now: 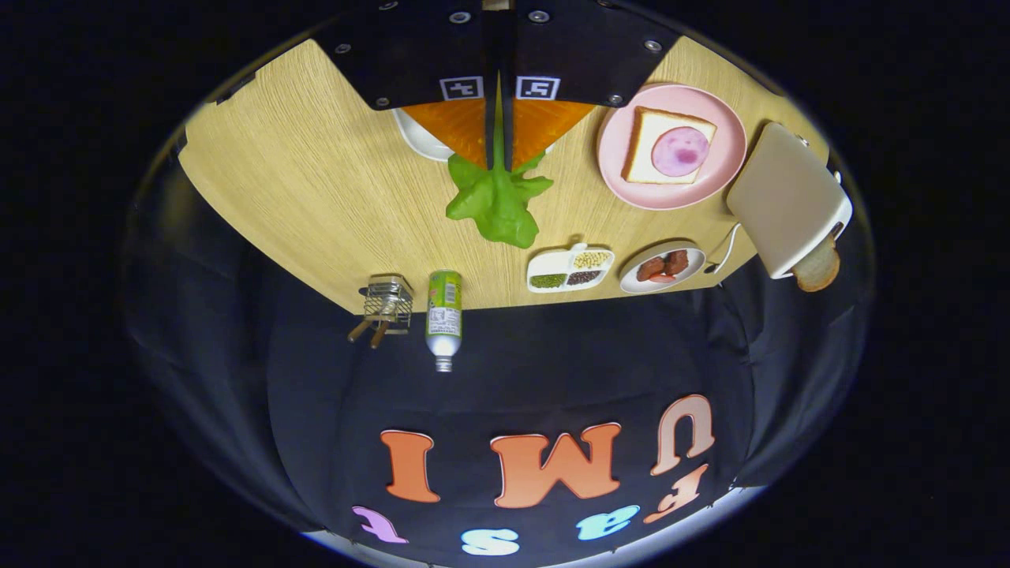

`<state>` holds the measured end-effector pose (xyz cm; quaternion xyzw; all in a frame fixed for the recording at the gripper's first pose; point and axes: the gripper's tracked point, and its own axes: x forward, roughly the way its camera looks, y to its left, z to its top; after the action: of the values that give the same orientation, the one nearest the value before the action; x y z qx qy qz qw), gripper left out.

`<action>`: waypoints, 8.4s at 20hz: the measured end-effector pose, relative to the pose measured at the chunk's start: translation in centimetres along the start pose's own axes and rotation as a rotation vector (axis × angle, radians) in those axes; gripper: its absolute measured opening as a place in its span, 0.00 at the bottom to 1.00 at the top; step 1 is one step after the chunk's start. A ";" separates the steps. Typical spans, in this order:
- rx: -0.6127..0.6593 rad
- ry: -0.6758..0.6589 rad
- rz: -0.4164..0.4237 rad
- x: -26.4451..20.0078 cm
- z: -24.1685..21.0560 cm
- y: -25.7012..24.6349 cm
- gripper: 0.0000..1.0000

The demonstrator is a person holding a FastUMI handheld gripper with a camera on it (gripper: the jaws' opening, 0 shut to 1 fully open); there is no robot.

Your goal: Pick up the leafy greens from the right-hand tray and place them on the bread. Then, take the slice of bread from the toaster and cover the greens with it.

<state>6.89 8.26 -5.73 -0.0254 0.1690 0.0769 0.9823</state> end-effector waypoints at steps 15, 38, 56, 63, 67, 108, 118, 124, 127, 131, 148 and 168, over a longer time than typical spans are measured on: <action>-0.119 0.032 0.290 -0.2 -0.9 16.1 0.01; -0.161 -0.001 0.226 -0.3 -1.2 17.0 0.98; -0.210 -0.170 0.353 -6.6 6.2 25.8 0.97; -0.252 -0.231 0.383 -8.1 8.3 30.4 0.97; -0.263 -0.237 0.387 -8.2 8.3 32.9 0.97; -0.145 -0.219 0.362 -8.7 12.1 34.8 0.11; -0.133 -0.189 0.270 -6.8 10.6 28.7 0.11; -0.114 -0.158 0.228 -5.6 9.3 25.0 0.11; -0.108 -0.141 0.215 -4.8 8.4 23.3 0.11; -0.095 -0.120 0.202 -3.7 7.0 21.5 0.11; -0.057 0.003 0.315 -0.5 1.9 21.4 0.12; -0.091 0.163 0.117 2.9 -3.5 12.7 0.87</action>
<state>6.40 20.97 -10.30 -0.0662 0.2460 0.1395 0.9569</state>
